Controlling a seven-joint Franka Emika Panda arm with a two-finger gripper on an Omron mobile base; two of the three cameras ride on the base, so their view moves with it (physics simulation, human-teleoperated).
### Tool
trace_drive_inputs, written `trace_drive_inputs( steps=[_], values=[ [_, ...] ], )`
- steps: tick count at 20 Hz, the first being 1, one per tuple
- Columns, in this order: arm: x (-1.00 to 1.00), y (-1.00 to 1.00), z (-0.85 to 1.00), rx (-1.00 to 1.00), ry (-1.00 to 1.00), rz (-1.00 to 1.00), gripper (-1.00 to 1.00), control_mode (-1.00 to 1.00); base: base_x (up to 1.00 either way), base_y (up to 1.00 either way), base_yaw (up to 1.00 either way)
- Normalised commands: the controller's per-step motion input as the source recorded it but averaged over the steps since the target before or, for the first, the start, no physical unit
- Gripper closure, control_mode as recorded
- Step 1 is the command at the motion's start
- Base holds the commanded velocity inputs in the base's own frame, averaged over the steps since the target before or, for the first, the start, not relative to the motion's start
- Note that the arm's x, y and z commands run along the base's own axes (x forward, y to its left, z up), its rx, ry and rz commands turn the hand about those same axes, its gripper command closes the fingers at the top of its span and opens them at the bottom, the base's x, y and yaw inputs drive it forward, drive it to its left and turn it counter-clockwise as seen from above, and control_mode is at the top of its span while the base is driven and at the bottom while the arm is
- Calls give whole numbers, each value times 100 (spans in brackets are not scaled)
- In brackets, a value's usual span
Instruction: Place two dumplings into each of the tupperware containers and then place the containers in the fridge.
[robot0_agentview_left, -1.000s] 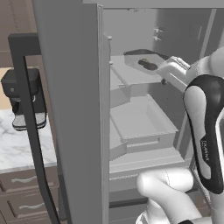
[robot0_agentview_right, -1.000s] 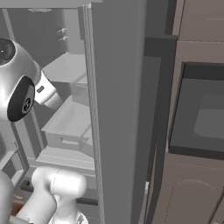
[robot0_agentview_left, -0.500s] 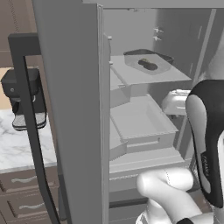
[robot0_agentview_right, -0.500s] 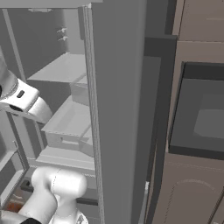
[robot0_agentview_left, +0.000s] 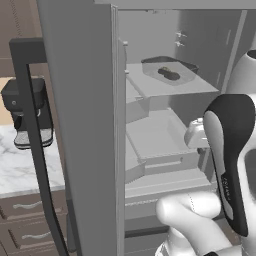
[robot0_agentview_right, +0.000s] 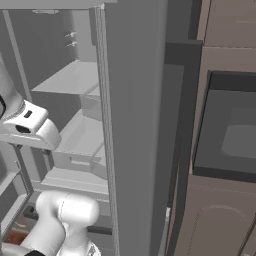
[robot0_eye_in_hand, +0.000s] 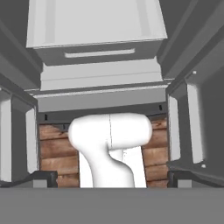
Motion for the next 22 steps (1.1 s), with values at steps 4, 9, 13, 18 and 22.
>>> trace_drive_inputs(
  steps=[4,9,13,18,22],
  values=[
    [0,-5,-28,0,2,0,-100,-100,0,0,0],
    [0,-20,-14,6,1,0,-100,-100,0,0,0],
    [0,-1,-1,1,5,0,-100,-100,0,0,0],
    [-3,0,0,0,1,0,-100,100,-55,8,0],
    [0,0,0,0,0,0,-100,100,-100,59,0]
  ],
)
